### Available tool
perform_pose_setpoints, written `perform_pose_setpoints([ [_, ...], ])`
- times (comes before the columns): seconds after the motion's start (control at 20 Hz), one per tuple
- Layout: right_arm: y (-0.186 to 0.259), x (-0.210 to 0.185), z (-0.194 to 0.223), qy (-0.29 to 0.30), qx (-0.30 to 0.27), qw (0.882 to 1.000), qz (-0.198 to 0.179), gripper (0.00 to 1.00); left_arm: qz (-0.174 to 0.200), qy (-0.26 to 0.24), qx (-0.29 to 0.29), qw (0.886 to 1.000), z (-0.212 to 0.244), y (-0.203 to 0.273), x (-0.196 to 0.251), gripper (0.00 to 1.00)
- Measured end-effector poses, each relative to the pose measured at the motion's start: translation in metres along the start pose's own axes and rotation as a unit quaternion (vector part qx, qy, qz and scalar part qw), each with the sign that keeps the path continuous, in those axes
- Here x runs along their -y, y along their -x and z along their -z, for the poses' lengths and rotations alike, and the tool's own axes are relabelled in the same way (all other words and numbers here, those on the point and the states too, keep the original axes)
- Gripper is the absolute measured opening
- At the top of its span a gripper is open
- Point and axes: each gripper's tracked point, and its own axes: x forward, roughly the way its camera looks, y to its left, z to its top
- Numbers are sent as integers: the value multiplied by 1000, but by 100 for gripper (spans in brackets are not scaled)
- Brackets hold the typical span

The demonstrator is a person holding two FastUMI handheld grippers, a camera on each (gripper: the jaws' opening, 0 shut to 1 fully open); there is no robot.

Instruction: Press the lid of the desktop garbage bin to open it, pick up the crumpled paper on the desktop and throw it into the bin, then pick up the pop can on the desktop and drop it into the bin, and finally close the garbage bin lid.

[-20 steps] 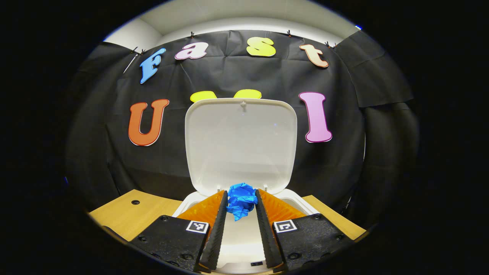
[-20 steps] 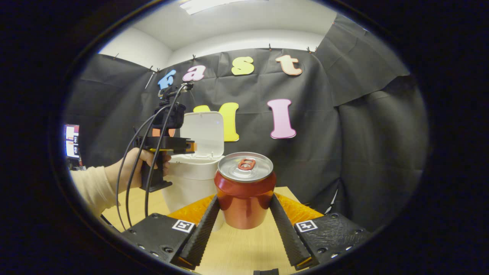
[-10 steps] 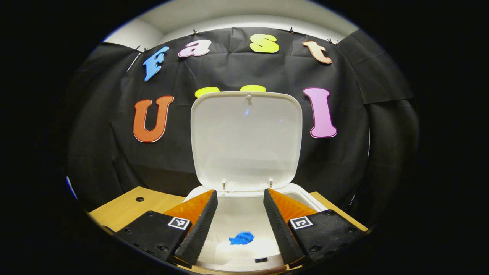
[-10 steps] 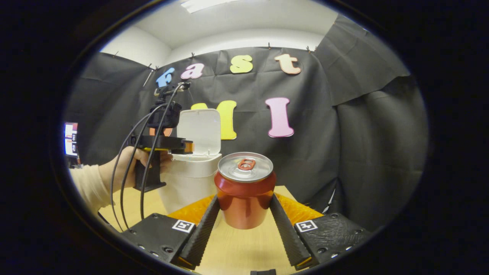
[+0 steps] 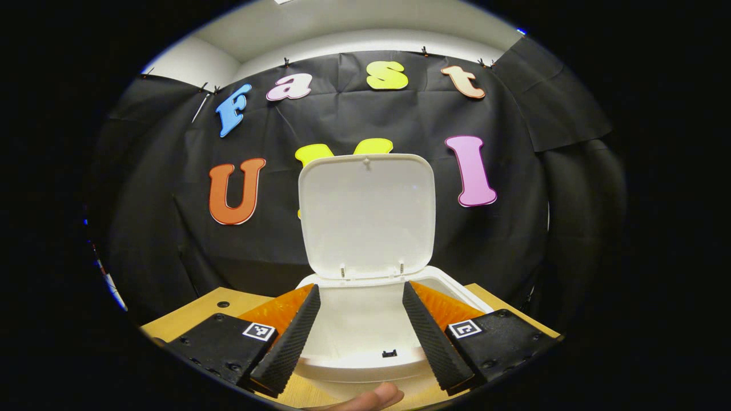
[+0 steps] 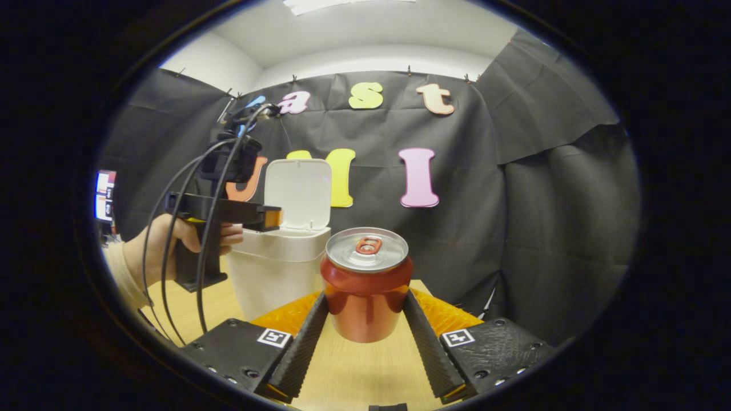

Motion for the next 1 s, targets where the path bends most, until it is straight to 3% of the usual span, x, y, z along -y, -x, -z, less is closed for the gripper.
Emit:
perform_pose_setpoints([
  [0.25,-1,3,2,8,-3,1000,10,81,-16,23,12,1000,7,54,-14,97],
  [0.5,-5,0,4,7,-11,1000,19,81,-39,-2,18,999,26,97,-41,97],
  [0.7,-1,-17,4,-16,-20,1000,-11,81,-60,-30,2,998,58,127,-56,97],
  [1.0,3,-19,3,-40,-35,999,-10,81,-35,-5,-38,999,100,155,-58,97],
])
